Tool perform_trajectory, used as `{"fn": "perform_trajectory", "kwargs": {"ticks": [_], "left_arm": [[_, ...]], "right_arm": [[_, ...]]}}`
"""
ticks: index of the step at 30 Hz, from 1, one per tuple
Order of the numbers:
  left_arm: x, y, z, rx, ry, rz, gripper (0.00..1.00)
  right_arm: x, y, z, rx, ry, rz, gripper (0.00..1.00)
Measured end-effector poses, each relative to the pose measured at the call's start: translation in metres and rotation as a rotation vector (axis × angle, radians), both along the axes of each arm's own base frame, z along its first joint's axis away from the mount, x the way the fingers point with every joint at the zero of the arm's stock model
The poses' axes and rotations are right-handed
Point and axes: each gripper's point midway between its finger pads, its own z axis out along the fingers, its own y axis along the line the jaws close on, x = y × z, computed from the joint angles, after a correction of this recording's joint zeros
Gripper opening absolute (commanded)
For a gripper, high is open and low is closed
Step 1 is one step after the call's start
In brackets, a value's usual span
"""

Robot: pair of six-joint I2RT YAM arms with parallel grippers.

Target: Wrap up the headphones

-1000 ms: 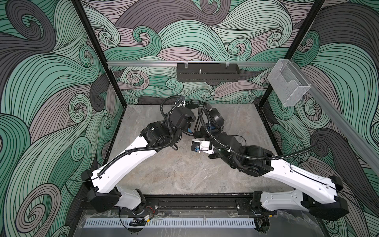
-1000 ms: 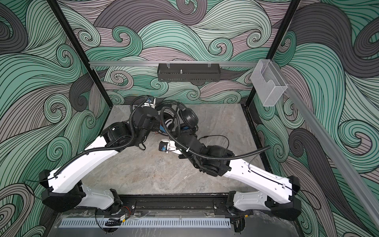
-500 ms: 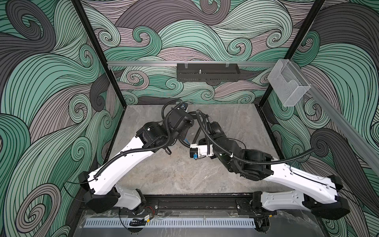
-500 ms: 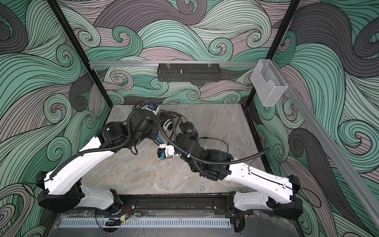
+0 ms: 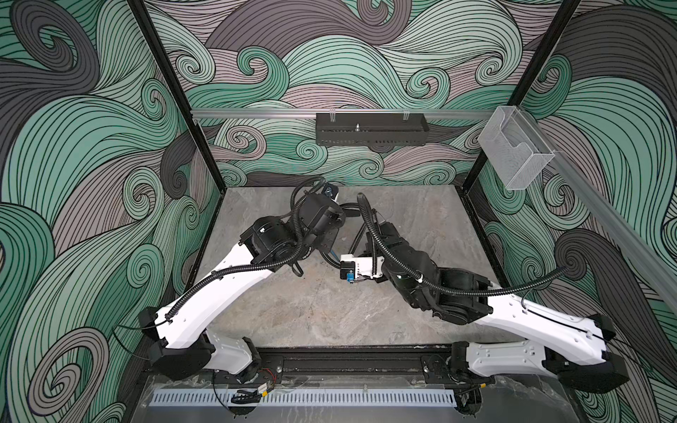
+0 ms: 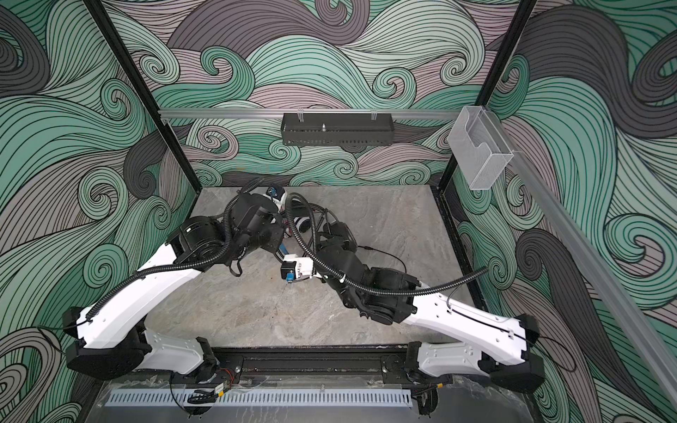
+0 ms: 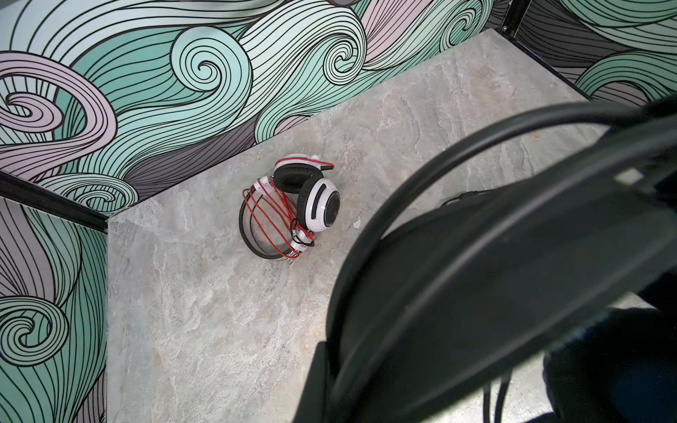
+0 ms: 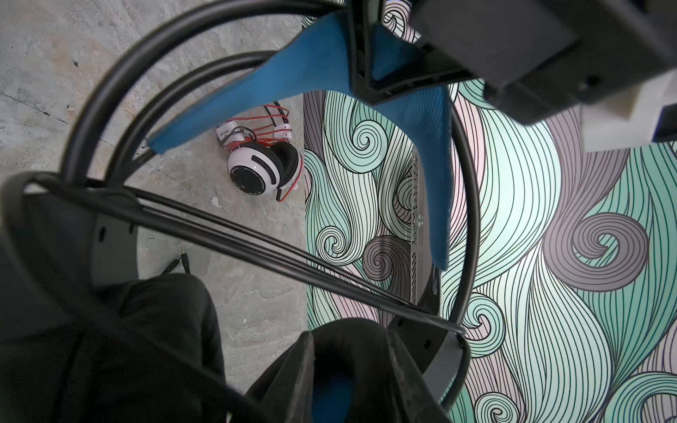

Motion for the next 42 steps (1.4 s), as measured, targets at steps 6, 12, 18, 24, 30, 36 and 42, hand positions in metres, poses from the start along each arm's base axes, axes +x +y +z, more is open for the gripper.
{"fn": "perform_trajectory", "kwargs": {"ticks": [6, 12, 18, 24, 30, 36, 42], "left_arm": [[-0.003, 0.003, -0.002, 0.029, -0.004, 0.008, 0.00], [-0.005, 0.016, 0.008, 0.054, -0.055, 0.051, 0.00], [-0.006, 0.023, 0.011, 0.090, -0.085, 0.076, 0.00], [-0.006, 0.024, 0.011, 0.107, -0.089, 0.070, 0.00], [-0.007, 0.019, 0.010, 0.098, -0.081, 0.046, 0.00], [-0.008, 0.017, 0.007, 0.100, -0.068, 0.037, 0.00], [-0.002, 0.015, -0.003, 0.129, -0.044, 0.046, 0.00]], "right_arm": [[0.000, 0.000, 0.000, 0.047, 0.023, -0.014, 0.46], [0.002, 0.001, -0.002, 0.042, 0.014, -0.017, 0.40], [0.002, 0.002, -0.001, 0.021, -0.005, -0.005, 0.38], [-0.004, 0.002, -0.007, -0.007, 0.025, 0.033, 0.39], [-0.020, -0.002, 0.003, 0.085, 0.116, 0.068, 0.34], [-0.018, -0.001, 0.005, 0.075, 0.102, 0.036, 0.34], [-0.008, -0.002, -0.008, -0.075, 0.010, 0.012, 0.38]]}}
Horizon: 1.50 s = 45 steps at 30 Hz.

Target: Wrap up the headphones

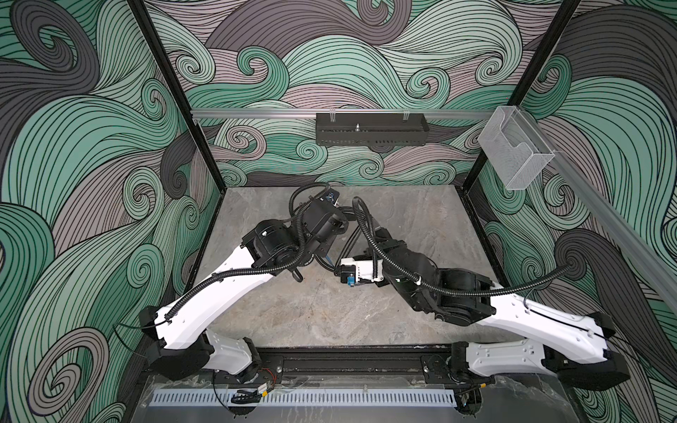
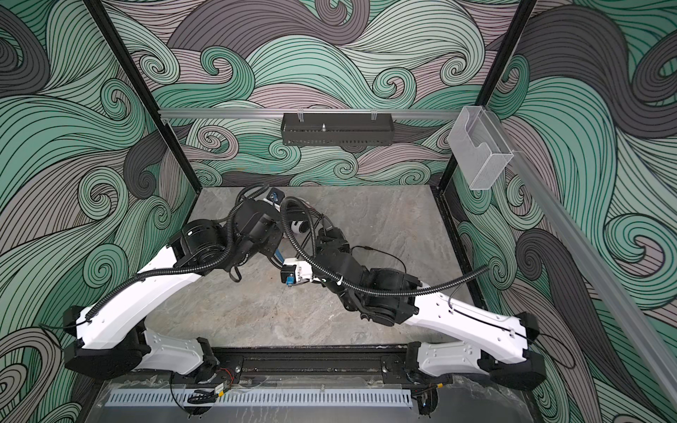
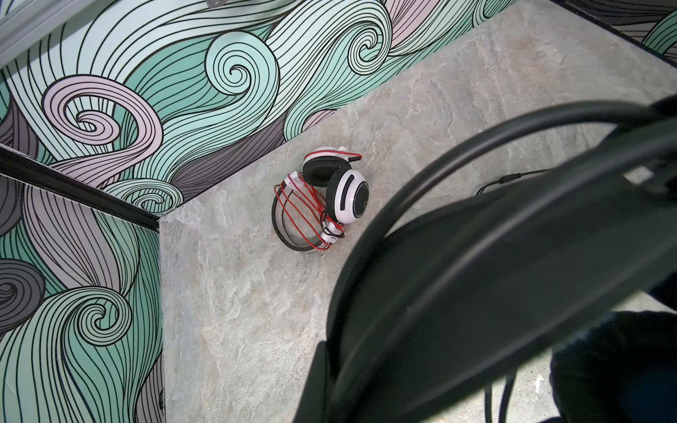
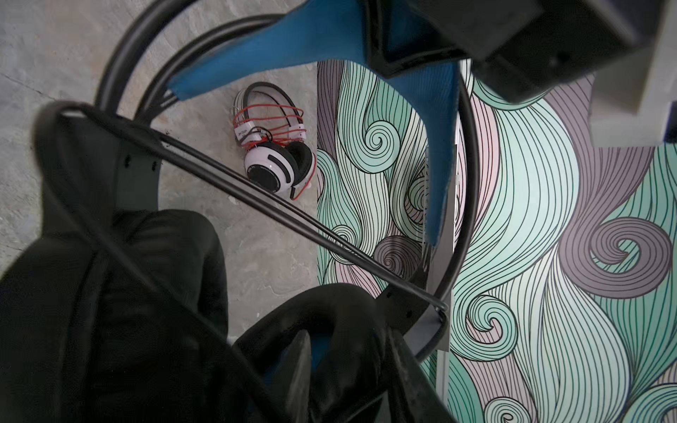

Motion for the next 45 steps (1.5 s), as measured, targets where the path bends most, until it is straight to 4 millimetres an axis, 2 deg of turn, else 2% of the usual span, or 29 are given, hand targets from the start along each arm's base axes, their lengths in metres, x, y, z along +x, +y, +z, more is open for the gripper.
{"fn": "perform_trajectory", "kwargs": {"ticks": [9, 12, 18, 20, 23, 29, 35, 38, 45], "left_arm": [[-0.001, -0.004, -0.013, 0.010, 0.036, -0.012, 0.00], [-0.002, -0.006, -0.016, -0.002, 0.051, -0.021, 0.00], [-0.009, -0.012, -0.022, -0.020, 0.094, -0.069, 0.00], [-0.011, -0.014, -0.025, -0.023, 0.107, -0.078, 0.00], [-0.013, -0.015, -0.027, -0.022, 0.118, -0.085, 0.00], [-0.015, -0.015, -0.034, -0.009, 0.135, -0.097, 0.00], [-0.024, -0.016, -0.042, -0.012, 0.160, -0.159, 0.00], [-0.030, -0.019, -0.037, -0.039, 0.159, -0.201, 0.00], [-0.036, -0.022, -0.021, -0.109, 0.127, -0.241, 0.00]], "right_arm": [[0.003, -0.004, -0.006, -0.096, -0.058, 0.013, 0.43], [-0.001, -0.004, -0.002, -0.045, -0.010, 0.010, 0.43], [-0.011, 0.000, 0.035, 0.235, 0.120, -0.013, 0.40], [-0.013, 0.000, 0.037, 0.286, 0.158, -0.022, 0.38], [-0.013, 0.002, 0.030, 0.292, 0.191, -0.038, 0.36], [0.001, -0.004, 0.009, 0.208, 0.184, -0.095, 0.36], [0.031, -0.031, 0.020, 0.270, 0.174, -0.215, 0.36], [0.040, -0.041, 0.023, 0.291, 0.170, -0.253, 0.36], [0.044, -0.047, 0.019, 0.312, 0.189, -0.273, 0.36]]}}
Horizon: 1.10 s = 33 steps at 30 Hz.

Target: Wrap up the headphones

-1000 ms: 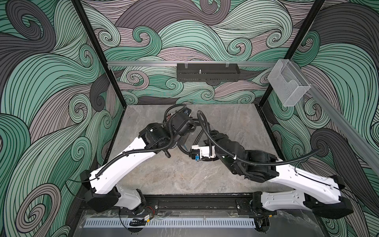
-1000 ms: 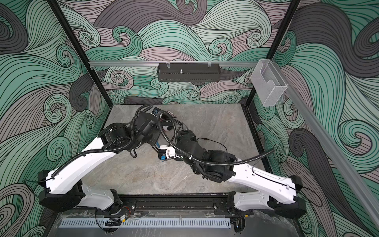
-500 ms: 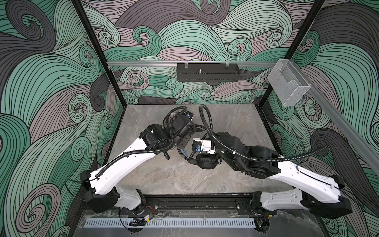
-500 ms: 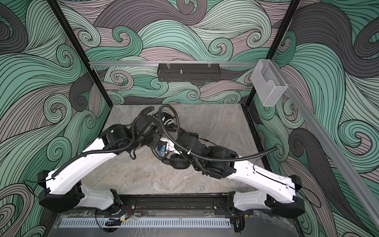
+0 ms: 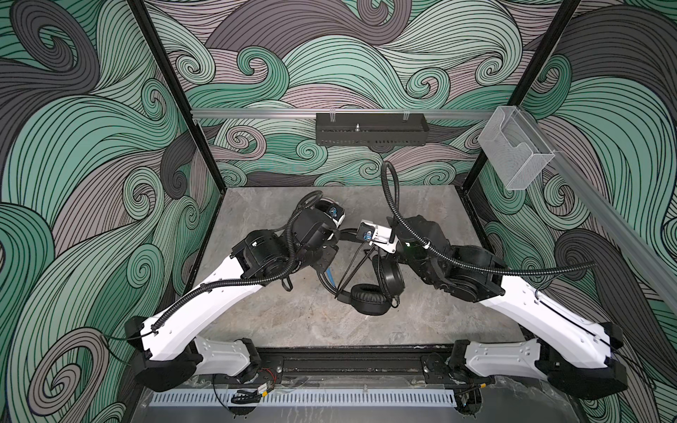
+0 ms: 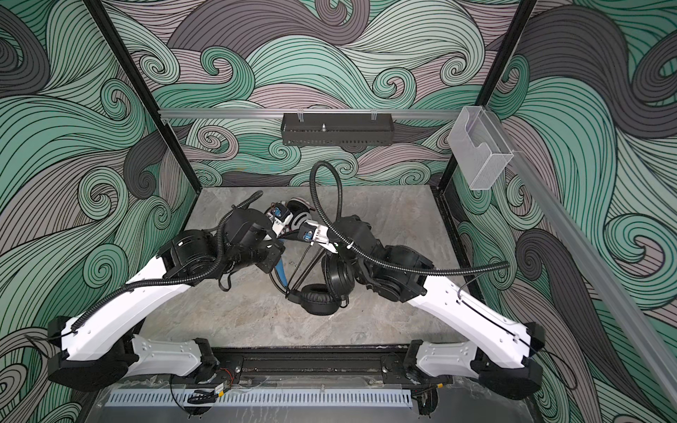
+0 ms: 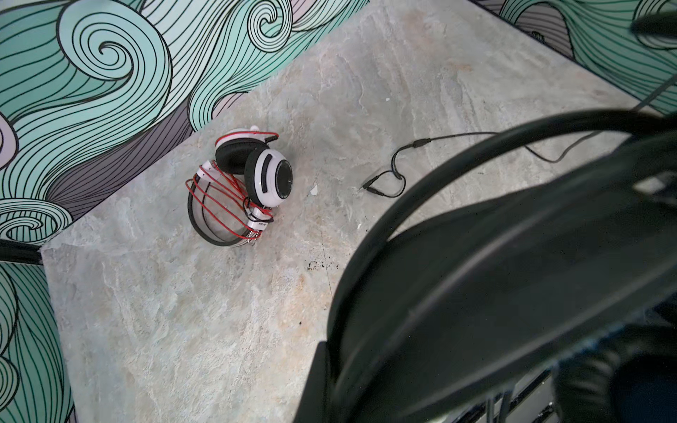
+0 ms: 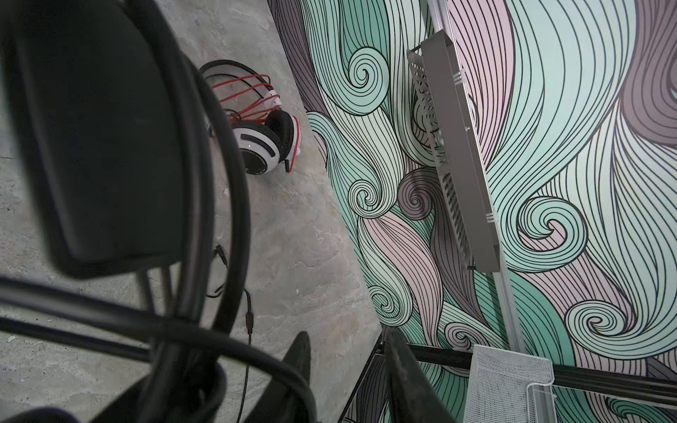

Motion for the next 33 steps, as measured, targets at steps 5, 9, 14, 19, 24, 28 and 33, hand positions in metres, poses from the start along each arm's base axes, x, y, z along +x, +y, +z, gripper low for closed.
{"fn": "perform_trajectory", "kwargs": {"ticks": [5, 9, 14, 19, 24, 28, 33], "left_arm": [[-0.002, -0.005, 0.001, -0.031, 0.000, -0.018, 0.00], [-0.006, -0.009, 0.004, -0.067, 0.006, -0.046, 0.00], [-0.014, -0.015, 0.019, -0.144, -0.004, -0.091, 0.00], [-0.018, -0.018, 0.041, -0.207, -0.024, -0.112, 0.00], [-0.023, -0.017, 0.087, -0.319, -0.076, -0.124, 0.00], [-0.027, -0.015, 0.122, -0.422, -0.114, -0.120, 0.00], [-0.027, -0.017, 0.156, -0.541, -0.130, -0.107, 0.00]], "right_arm": [[0.010, -0.022, -0.010, 0.084, 0.047, -0.076, 0.39], [0.013, -0.038, -0.019, 0.203, 0.104, -0.123, 0.41], [0.016, -0.040, -0.026, 0.367, 0.158, -0.121, 0.44], [0.018, -0.031, -0.041, 0.527, 0.226, -0.086, 0.45], [0.028, -0.026, -0.055, 0.712, 0.299, -0.080, 0.44], [0.034, -0.020, -0.052, 0.836, 0.340, -0.062, 0.43], [0.031, -0.005, -0.038, 0.943, 0.374, 0.012, 0.40]]}}
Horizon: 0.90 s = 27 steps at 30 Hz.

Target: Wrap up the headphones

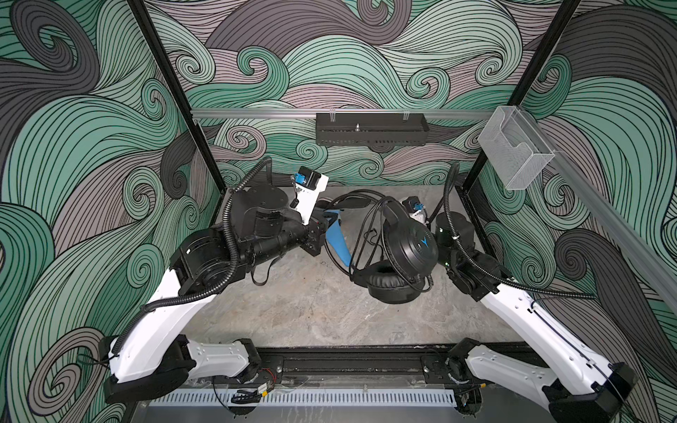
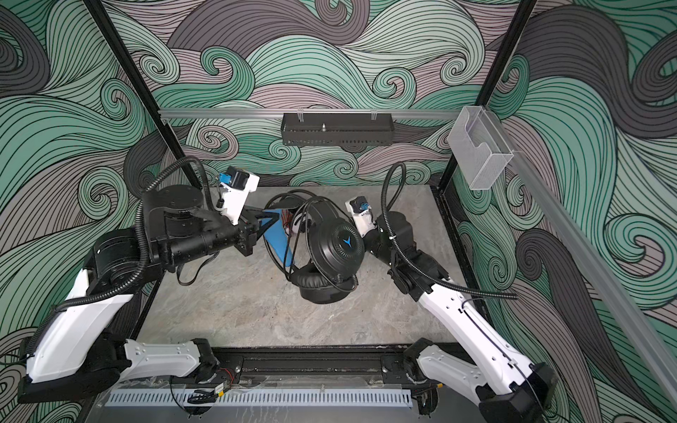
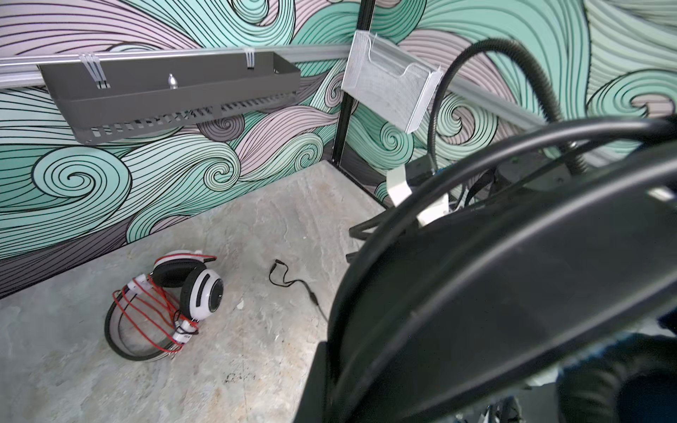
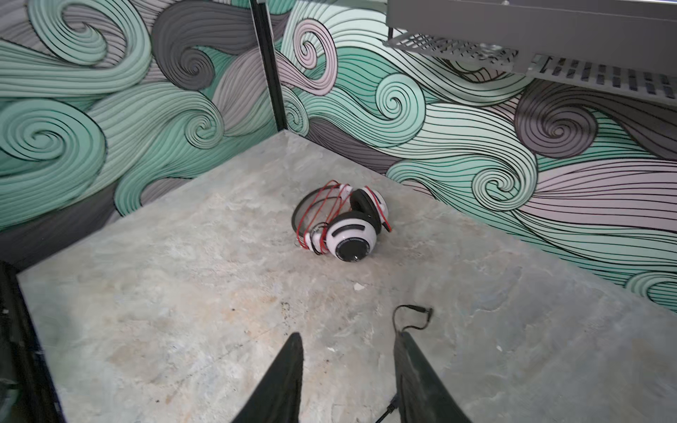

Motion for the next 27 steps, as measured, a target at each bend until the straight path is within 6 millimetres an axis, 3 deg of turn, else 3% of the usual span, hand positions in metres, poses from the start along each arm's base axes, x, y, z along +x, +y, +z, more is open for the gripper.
{"fn": "perform_trajectory", "kwargs": {"ticks": [4, 11, 19, 27], "left_arm": [[0.007, -0.009, 0.017, -0.085, 0.008, 0.012, 0.00], [0.024, -0.027, 0.044, -0.188, 0.019, 0.027, 0.00], [0.041, -0.017, 0.062, -0.341, 0.053, 0.109, 0.00], [0.063, -0.008, 0.068, -0.461, 0.066, 0.213, 0.00]], "right_arm": [[-0.003, 0.007, -0.005, 0.041, 0.015, 0.036, 0.40], [-0.010, 0.016, -0.038, 0.058, 0.097, 0.084, 0.35], [-0.021, 0.029, -0.058, 0.054, 0.147, 0.129, 0.27], [-0.029, 0.035, -0.086, -0.028, 0.214, 0.142, 0.08]]}}
